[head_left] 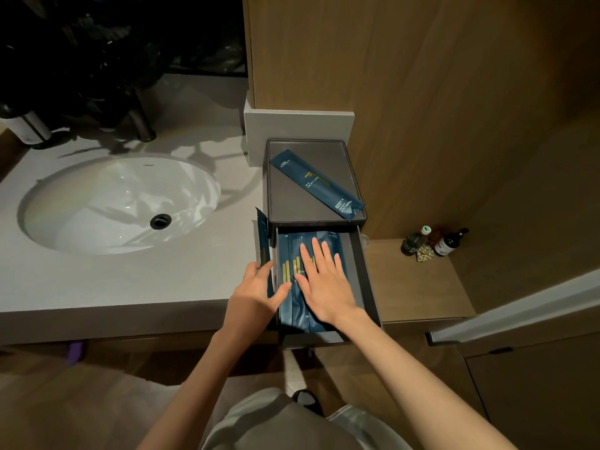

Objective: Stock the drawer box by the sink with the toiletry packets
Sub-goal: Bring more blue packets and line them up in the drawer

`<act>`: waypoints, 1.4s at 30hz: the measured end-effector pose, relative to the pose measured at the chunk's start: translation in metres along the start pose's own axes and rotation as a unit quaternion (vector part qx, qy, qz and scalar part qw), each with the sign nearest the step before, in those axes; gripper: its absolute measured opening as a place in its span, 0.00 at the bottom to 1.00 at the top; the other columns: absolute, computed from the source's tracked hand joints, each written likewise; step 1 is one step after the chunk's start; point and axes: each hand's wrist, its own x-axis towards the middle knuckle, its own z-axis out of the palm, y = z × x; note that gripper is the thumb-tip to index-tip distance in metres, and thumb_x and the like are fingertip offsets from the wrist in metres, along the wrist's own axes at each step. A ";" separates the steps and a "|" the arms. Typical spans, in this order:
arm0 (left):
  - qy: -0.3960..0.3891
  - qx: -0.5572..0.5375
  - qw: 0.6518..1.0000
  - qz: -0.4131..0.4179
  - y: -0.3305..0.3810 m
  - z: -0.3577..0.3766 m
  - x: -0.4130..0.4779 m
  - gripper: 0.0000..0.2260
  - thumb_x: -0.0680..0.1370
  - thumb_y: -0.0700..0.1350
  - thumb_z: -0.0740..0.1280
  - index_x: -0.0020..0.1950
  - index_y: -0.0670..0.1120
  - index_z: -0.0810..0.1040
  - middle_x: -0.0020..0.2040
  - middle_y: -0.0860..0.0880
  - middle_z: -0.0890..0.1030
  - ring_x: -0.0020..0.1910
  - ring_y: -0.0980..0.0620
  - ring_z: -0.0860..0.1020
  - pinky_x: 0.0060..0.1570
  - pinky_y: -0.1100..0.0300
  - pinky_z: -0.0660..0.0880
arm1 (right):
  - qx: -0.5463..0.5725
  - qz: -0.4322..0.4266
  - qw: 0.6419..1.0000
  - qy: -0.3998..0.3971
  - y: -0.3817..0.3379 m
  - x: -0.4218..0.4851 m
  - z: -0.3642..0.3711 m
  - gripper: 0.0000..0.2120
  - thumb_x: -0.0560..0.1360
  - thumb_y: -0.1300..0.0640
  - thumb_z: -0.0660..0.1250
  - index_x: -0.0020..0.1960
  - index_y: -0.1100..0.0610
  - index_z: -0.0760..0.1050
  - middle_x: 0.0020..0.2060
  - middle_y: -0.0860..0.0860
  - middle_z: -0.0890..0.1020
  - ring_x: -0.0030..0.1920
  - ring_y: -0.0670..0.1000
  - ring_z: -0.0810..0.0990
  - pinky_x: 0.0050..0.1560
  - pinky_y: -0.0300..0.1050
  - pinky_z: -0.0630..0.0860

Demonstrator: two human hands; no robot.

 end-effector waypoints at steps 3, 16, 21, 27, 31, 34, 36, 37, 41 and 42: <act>0.009 -0.012 1.000 0.005 -0.003 0.003 -0.001 0.26 0.78 0.55 0.64 0.73 0.45 0.66 0.63 0.45 0.71 0.56 0.47 0.77 0.56 0.53 0.77 | -0.006 0.006 1.000 0.007 0.003 0.000 0.005 0.29 0.81 0.41 0.42 0.78 0.50 0.41 0.78 0.50 0.40 0.77 0.52 0.35 0.76 0.54 0.40; 0.044 0.003 0.998 0.047 -0.002 0.005 -0.003 0.24 0.77 0.50 0.67 0.70 0.40 0.70 0.58 0.42 0.75 0.48 0.44 0.81 0.49 0.54 0.81 | -0.027 0.019 0.999 0.015 0.018 -0.002 0.006 0.34 0.74 0.38 0.30 0.78 0.48 0.37 0.78 0.52 0.38 0.77 0.53 0.35 0.77 0.56 0.42; 0.048 -0.006 0.997 0.052 -0.003 0.006 -0.004 0.24 0.78 0.49 0.66 0.70 0.40 0.69 0.58 0.42 0.75 0.48 0.45 0.81 0.49 0.54 0.81 | -0.043 0.015 0.999 0.008 0.021 -0.003 0.002 0.33 0.73 0.38 0.29 0.77 0.45 0.36 0.77 0.54 0.38 0.77 0.56 0.34 0.76 0.55 0.42; 0.055 -0.019 0.997 0.052 -0.002 0.006 -0.005 0.23 0.78 0.49 0.66 0.70 0.41 0.69 0.57 0.44 0.74 0.46 0.47 0.80 0.47 0.56 0.80 | -0.041 0.014 0.999 0.000 0.022 -0.003 0.000 0.29 0.77 0.38 0.32 0.77 0.44 0.34 0.77 0.55 0.38 0.76 0.56 0.33 0.77 0.56 0.41; 0.060 -0.035 0.997 0.047 -0.002 0.007 -0.006 0.23 0.78 0.50 0.66 0.70 0.42 0.69 0.56 0.45 0.74 0.46 0.48 0.79 0.46 0.56 0.80 | -0.003 0.010 1.000 -0.009 0.025 -0.002 -0.002 0.27 0.82 0.42 0.42 0.77 0.42 0.35 0.77 0.50 0.38 0.76 0.53 0.33 0.77 0.56 0.39; 0.064 -0.037 0.996 0.048 -0.004 0.008 -0.005 0.23 0.78 0.50 0.66 0.71 0.43 0.69 0.56 0.45 0.73 0.46 0.49 0.79 0.46 0.54 0.80 | -0.004 0.001 1.000 -0.023 0.028 -0.001 -0.003 0.26 0.81 0.41 0.41 0.76 0.41 0.34 0.77 0.46 0.37 0.76 0.52 0.32 0.76 0.58 0.39; 0.063 -0.037 0.996 0.051 -0.004 0.008 -0.005 0.23 0.78 0.50 0.66 0.70 0.43 0.69 0.56 0.45 0.74 0.46 0.48 0.79 0.46 0.54 0.80 | -0.009 0.001 1.000 -0.030 0.028 0.001 -0.004 0.26 0.81 0.41 0.40 0.76 0.41 0.34 0.77 0.45 0.37 0.76 0.52 0.32 0.76 0.58 0.37; 0.062 -0.038 0.996 0.048 -0.004 0.008 -0.005 0.23 0.78 0.50 0.66 0.70 0.43 0.69 0.56 0.45 0.74 0.46 0.48 0.79 0.46 0.53 0.80 | -0.009 0.002 0.999 -0.031 0.027 0.001 -0.004 0.26 0.81 0.41 0.40 0.76 0.41 0.34 0.77 0.45 0.37 0.76 0.52 0.32 0.76 0.58 0.37; 0.061 -0.039 0.997 0.042 -0.002 0.007 -0.005 0.23 0.78 0.50 0.66 0.71 0.42 0.69 0.57 0.45 0.74 0.46 0.49 0.79 0.47 0.55 0.80 | 0.003 0.005 0.999 -0.033 0.023 -0.002 -0.009 0.26 0.82 0.44 0.42 0.76 0.42 0.34 0.77 0.47 0.36 0.76 0.53 0.31 0.76 0.57 0.36; 0.060 -0.040 0.997 0.039 -0.001 0.007 -0.005 0.23 0.78 0.50 0.65 0.71 0.43 0.69 0.57 0.45 0.73 0.46 0.49 0.78 0.47 0.56 0.79 | 0.002 -0.004 1.000 -0.023 0.019 -0.002 -0.009 0.27 0.82 0.44 0.43 0.77 0.43 0.35 0.77 0.48 0.36 0.76 0.54 0.31 0.76 0.57 0.36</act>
